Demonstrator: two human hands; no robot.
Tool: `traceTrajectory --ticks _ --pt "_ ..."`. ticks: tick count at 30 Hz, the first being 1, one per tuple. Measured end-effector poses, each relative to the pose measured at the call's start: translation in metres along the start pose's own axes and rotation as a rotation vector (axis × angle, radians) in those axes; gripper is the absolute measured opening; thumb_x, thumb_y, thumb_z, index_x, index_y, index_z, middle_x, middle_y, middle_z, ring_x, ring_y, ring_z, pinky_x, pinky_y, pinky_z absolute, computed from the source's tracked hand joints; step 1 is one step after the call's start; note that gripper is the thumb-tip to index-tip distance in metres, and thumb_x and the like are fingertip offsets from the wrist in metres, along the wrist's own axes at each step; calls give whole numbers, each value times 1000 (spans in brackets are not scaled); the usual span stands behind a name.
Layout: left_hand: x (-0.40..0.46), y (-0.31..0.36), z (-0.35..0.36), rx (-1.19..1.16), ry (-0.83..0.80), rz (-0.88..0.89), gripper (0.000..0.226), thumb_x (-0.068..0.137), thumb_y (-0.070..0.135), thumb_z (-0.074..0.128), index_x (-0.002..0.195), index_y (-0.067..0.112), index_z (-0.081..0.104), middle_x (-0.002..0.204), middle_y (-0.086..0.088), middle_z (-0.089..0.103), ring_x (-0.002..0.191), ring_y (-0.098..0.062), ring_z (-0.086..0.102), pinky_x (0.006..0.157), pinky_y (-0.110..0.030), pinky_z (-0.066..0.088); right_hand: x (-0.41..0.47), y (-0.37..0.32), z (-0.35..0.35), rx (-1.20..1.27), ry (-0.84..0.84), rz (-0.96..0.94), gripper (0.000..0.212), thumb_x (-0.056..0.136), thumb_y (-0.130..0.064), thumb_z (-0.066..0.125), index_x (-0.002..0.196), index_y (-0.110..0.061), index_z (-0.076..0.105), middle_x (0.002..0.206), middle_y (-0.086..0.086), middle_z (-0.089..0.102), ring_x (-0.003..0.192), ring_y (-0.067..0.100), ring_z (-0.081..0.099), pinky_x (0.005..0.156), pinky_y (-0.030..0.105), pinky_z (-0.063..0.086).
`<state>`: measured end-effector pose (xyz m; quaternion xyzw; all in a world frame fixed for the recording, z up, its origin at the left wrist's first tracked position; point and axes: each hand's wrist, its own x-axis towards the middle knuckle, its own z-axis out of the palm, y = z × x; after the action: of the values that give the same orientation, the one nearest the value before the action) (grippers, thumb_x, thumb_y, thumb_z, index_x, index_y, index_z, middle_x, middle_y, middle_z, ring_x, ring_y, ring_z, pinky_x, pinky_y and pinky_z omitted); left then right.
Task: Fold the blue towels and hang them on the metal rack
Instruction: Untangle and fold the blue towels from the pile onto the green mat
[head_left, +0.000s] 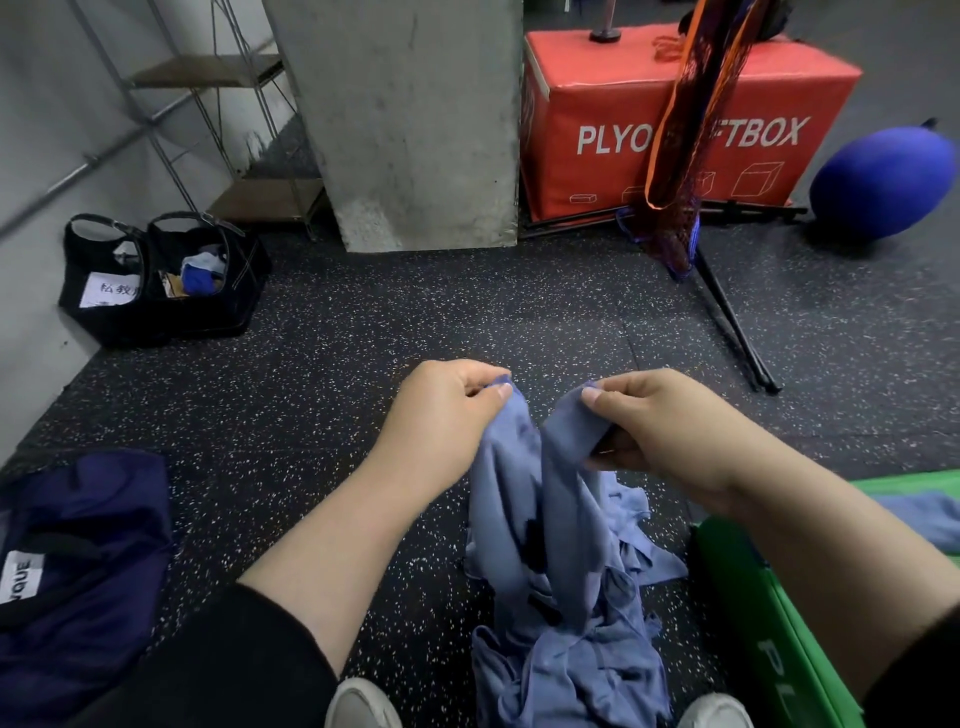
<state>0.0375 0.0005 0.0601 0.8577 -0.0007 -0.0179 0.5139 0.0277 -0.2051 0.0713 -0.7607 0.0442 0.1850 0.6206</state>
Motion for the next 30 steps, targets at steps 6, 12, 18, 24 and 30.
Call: traceTrajectory --ticks 6,12,18,24,30 --pt "-7 6 17 -63 41 27 12 90 21 76 78 20 73 74 6 76 74 -13 71 68 -29 53 -1 1 9 65 -32 50 25 103 -17 56 93 -1 73 102 31 71 90 33 68 94 52 57" --pt "-11 8 23 -30 106 100 13 87 26 79 75 23 74 72 6 65 62 -4 56 61 -24 39 -1 2 16 185 -25 82 28 104 -11 50 105 10 69 101 28 73 101 40 71 94 50 57" --pt "-14 14 23 -78 161 115 12 88 24 78 76 22 77 80 6 69 76 -9 66 70 -26 50 0 -2 25 345 -61 126 24 103 -6 46 102 3 68 95 26 69 92 36 67 96 49 57" --pt "-17 12 24 80 101 295 6 89 23 76 87 21 82 85 12 68 84 -5 64 76 -24 49 0 -3 25 504 -88 157 28 100 -8 51 110 15 64 93 25 62 90 36 64 95 47 57" --pt "-20 12 24 119 -45 311 22 89 30 65 96 20 84 110 15 76 104 2 67 98 -26 51 1 -4 15 561 -78 106 25 102 -22 54 94 -4 69 80 12 60 72 21 67 82 36 62"
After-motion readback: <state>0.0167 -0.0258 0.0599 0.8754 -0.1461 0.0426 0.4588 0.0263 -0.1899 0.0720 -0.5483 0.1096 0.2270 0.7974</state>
